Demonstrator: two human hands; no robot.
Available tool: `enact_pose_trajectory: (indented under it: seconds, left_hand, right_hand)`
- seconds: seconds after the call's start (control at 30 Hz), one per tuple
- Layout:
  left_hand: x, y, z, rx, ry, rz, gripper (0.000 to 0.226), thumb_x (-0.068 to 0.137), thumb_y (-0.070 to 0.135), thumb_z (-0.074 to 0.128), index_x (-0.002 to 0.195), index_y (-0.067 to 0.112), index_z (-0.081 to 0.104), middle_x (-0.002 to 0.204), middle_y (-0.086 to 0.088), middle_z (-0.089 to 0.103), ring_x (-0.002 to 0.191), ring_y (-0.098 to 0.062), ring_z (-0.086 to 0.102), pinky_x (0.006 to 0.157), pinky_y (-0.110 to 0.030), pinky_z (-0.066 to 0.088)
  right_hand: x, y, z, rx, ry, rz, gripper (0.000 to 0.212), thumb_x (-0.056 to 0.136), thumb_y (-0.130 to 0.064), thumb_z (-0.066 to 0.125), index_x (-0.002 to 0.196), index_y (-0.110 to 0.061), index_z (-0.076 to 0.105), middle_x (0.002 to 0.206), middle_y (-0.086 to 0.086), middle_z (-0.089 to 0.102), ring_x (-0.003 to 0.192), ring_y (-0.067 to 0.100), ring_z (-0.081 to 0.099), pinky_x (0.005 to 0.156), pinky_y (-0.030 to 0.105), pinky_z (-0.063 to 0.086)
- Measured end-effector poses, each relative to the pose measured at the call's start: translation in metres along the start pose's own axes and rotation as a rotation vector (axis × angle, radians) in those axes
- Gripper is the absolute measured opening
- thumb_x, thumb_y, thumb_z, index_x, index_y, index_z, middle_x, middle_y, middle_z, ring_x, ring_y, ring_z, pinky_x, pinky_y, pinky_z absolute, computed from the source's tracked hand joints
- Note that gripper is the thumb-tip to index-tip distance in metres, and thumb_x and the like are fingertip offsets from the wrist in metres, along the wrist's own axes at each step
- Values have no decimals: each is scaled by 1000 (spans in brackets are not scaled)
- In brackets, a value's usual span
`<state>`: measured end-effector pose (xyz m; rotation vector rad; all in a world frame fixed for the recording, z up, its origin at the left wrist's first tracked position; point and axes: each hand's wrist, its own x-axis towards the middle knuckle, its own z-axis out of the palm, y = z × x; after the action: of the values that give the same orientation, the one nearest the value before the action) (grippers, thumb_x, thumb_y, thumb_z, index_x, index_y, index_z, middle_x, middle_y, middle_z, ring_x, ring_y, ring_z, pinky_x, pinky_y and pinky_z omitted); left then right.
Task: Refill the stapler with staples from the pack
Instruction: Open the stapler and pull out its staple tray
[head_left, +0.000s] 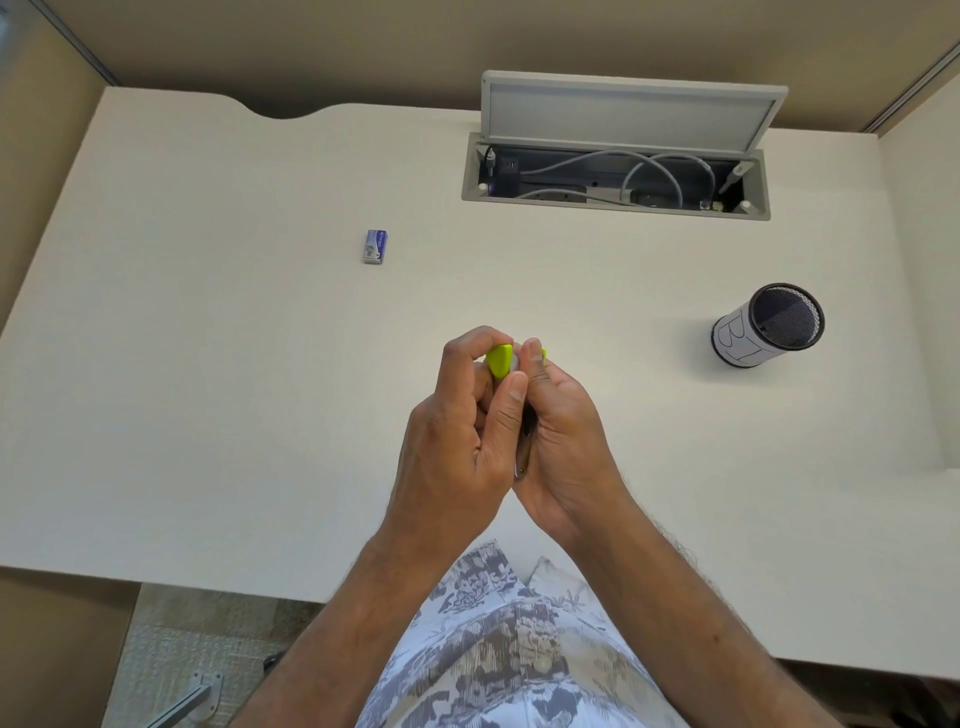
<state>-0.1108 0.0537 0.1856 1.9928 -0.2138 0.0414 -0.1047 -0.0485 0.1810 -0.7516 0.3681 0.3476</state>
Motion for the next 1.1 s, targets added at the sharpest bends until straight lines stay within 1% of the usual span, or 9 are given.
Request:
enact_pose_trajectory:
  seconds: [0.27, 0.4, 0.47, 0.57, 0.73, 0.83, 0.93, 1.03, 1.1]
  left_hand:
    - [-4, -1, 1, -11, 26, 7, 24, 108, 23, 51, 132, 25, 46, 66, -6, 66, 50, -23, 60, 45, -40, 49]
    - [-3, -1, -1, -38, 31, 32, 24, 109, 17, 50, 133, 20, 47, 66, 4, 62, 51, -12, 58, 47, -12, 40]
    - [-3, -2, -2, -55, 38, 24, 25, 109, 15, 49, 134, 15, 47, 67, 6, 60, 51, -5, 55, 51, -5, 36]
    - [-4, -2, -1, -89, 20, 0, 24, 109, 19, 49, 133, 17, 46, 70, 1, 65, 50, -7, 54, 50, -9, 39]
    - [-5, 1, -3, -89, 31, -7, 20, 108, 24, 51, 127, 23, 45, 76, -2, 68, 57, -19, 65, 47, -37, 53]
    - [-4, 5, -5, -118, 63, -4, 17, 107, 31, 52, 120, 26, 42, 90, 6, 66, 69, -23, 71, 54, -47, 58]
    - [-3, 8, -4, -103, 78, 49, 17, 107, 29, 51, 121, 25, 42, 98, 16, 64, 79, -18, 73, 60, -44, 61]
    - [-7, 7, -3, -49, 110, 120, 22, 106, 27, 53, 125, 24, 41, 105, 16, 64, 86, -12, 73, 65, -38, 59]
    - [-11, 7, -3, 15, 123, 152, 42, 104, 28, 58, 140, 28, 36, 110, 12, 69, 89, -13, 74, 69, -36, 60]
  right_hand:
    - [0, 1, -1, -62, 20, -15, 35, 107, -43, 45, 93, -14, 60, 70, -2, 61, 66, 14, 60, 62, 28, 49]
    - [0, -3, -1, -209, 38, -43, 47, 99, -55, 50, 104, -10, 61, 83, 16, 49, 78, 38, 37, 71, 48, 34]
    - [-1, -4, -1, -280, 48, -57, 50, 94, -59, 52, 106, -11, 61, 86, 15, 45, 79, 37, 32, 63, 45, 32]
    - [-2, -3, 1, -243, 53, -68, 46, 94, -54, 55, 108, -11, 59, 86, 16, 44, 78, 37, 31, 58, 37, 28]
    - [0, 0, 0, -168, 108, -60, 38, 104, -45, 46, 97, -10, 58, 83, 17, 51, 75, 36, 40, 63, 38, 35]
    - [3, -9, -6, 12, 137, -50, 39, 107, -44, 41, 79, -19, 51, 68, -4, 56, 67, 22, 51, 68, 38, 38]
    - [7, -13, -7, 162, 101, -17, 34, 106, -45, 41, 94, -16, 55, 75, -3, 54, 80, 20, 54, 87, 52, 32]
    - [9, -16, -8, 211, 45, 12, 43, 107, -46, 37, 116, -10, 59, 86, 2, 61, 89, 23, 62, 103, 57, 40]
    - [9, -18, -8, 236, -1, 26, 48, 108, -46, 35, 126, -8, 58, 90, 5, 68, 90, 23, 71, 90, 47, 57]
